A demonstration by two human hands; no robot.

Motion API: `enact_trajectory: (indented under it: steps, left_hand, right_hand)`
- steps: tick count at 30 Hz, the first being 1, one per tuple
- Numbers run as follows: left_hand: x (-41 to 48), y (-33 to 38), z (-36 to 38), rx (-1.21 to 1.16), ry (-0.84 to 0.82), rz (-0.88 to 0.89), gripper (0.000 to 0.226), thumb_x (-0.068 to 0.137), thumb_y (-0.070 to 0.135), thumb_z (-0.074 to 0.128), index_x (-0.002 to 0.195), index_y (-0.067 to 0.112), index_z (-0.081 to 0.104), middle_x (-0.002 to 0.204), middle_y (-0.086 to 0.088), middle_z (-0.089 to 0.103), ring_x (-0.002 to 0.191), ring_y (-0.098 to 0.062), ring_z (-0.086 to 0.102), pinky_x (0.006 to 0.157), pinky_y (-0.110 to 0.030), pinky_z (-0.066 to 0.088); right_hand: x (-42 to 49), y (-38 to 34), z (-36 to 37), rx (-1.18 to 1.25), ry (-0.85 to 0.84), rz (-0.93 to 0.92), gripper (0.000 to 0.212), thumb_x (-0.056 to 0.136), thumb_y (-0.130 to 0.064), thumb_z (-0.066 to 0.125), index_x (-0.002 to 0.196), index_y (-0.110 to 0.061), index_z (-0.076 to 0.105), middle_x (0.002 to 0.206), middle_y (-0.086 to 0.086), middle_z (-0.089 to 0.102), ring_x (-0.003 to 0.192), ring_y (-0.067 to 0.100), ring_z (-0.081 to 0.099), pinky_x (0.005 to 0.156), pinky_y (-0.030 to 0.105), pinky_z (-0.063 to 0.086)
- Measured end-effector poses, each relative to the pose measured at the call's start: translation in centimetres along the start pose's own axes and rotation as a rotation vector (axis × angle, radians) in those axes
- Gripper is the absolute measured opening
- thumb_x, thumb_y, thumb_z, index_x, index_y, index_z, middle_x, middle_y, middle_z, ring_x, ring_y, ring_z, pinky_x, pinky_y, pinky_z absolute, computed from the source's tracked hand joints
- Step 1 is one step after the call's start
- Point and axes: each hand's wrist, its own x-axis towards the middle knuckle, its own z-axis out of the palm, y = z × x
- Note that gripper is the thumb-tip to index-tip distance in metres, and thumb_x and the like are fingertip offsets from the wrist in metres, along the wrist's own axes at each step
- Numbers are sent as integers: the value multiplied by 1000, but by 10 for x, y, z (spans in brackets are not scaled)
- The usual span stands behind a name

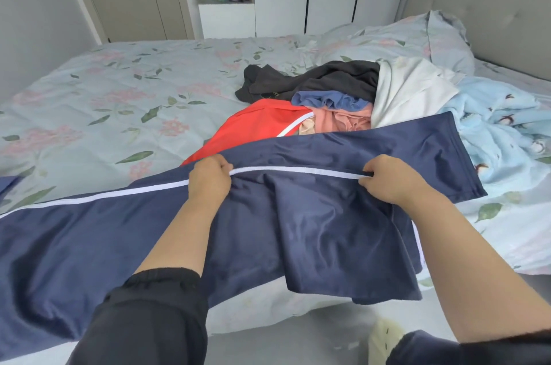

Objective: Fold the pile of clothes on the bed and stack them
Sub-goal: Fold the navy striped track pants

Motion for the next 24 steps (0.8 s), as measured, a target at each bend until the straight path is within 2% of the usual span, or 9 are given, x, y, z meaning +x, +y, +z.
enact_trajectory:
  steps: [3, 6, 8, 10, 12, 16, 18, 20, 24]
  left_hand:
    - [17, 7, -8, -143, 160, -7, 14, 95, 8, 50, 90, 3, 63, 88, -11, 64, 81, -29, 55, 68, -27, 34]
    - [30, 16, -7, -265, 286, 6, 13, 95, 5, 49, 90, 2, 61, 95, -13, 61, 84, -30, 57, 69, -27, 36]
    - [30, 21, 3, -317, 243, 59, 18, 94, 2, 49, 107, 4, 60, 119, -16, 53, 100, -32, 57, 78, -22, 37]
    - [24, 25, 18, -295, -11, 74, 45, 96, 10, 49, 140, 12, 40, 151, -14, 25, 128, -28, 43, 101, -26, 33]
    - [15, 29, 36, -92, -222, 68, 61, 99, 21, 44, 152, 19, 14, 160, -11, -4, 144, -28, 18, 115, -40, 20]
    - [-1, 51, 50, 63, -207, 82, 58, 102, 26, 33, 153, 23, 7, 161, -6, -5, 148, -27, -2, 116, -50, 8]
    - [-15, 64, 58, 86, -216, 124, 58, 102, 24, 33, 153, 24, 4, 161, -4, -2, 148, -25, -3, 116, -50, 8]
    - [-35, 72, 66, 208, -225, 239, 67, 100, 21, 39, 153, 25, -1, 161, -4, -3, 148, -24, -5, 117, -47, 8]
    - [-52, 70, 75, 291, -180, 348, 69, 98, 22, 39, 153, 25, -3, 161, -1, -1, 148, -21, -3, 118, -41, 8]
  right_hand:
    - [14, -7, -10, -34, 64, 12, 25, 90, -23, 55, 66, -18, 52, 78, 1, 58, 77, 25, 56, 62, 30, 41]
    - [28, -18, -9, 21, 501, -17, 12, 91, -22, 54, 88, -13, 61, 88, 10, 64, 84, 36, 58, 61, 33, 38]
    - [36, -23, 2, 99, 684, -24, 18, 92, -18, 54, 106, -6, 57, 100, 16, 61, 92, 39, 55, 66, 37, 38]
    - [43, -21, 22, 41, 551, -19, 34, 93, -20, 55, 122, -4, 47, 115, 17, 54, 104, 37, 49, 78, 43, 40]
    - [46, -13, 46, -73, 318, 23, 50, 96, -27, 51, 138, -6, 35, 128, 16, 46, 115, 35, 44, 91, 43, 38]
    - [41, 0, 50, 66, 342, 58, 48, 99, -30, 44, 139, -5, 37, 130, 17, 47, 117, 35, 44, 95, 43, 36]
    - [38, 13, 37, 122, 331, 162, 31, 98, -20, 43, 122, -2, 50, 120, 18, 53, 108, 37, 49, 86, 40, 39]
    - [29, 31, 20, 60, 172, 309, 11, 91, -8, 43, 90, -3, 53, 96, 17, 58, 83, 31, 52, 70, 32, 40]
    - [6, 55, -7, -116, -194, 370, 21, 83, -3, 42, 64, -6, 48, 65, 9, 52, 55, 21, 47, 53, 25, 38]
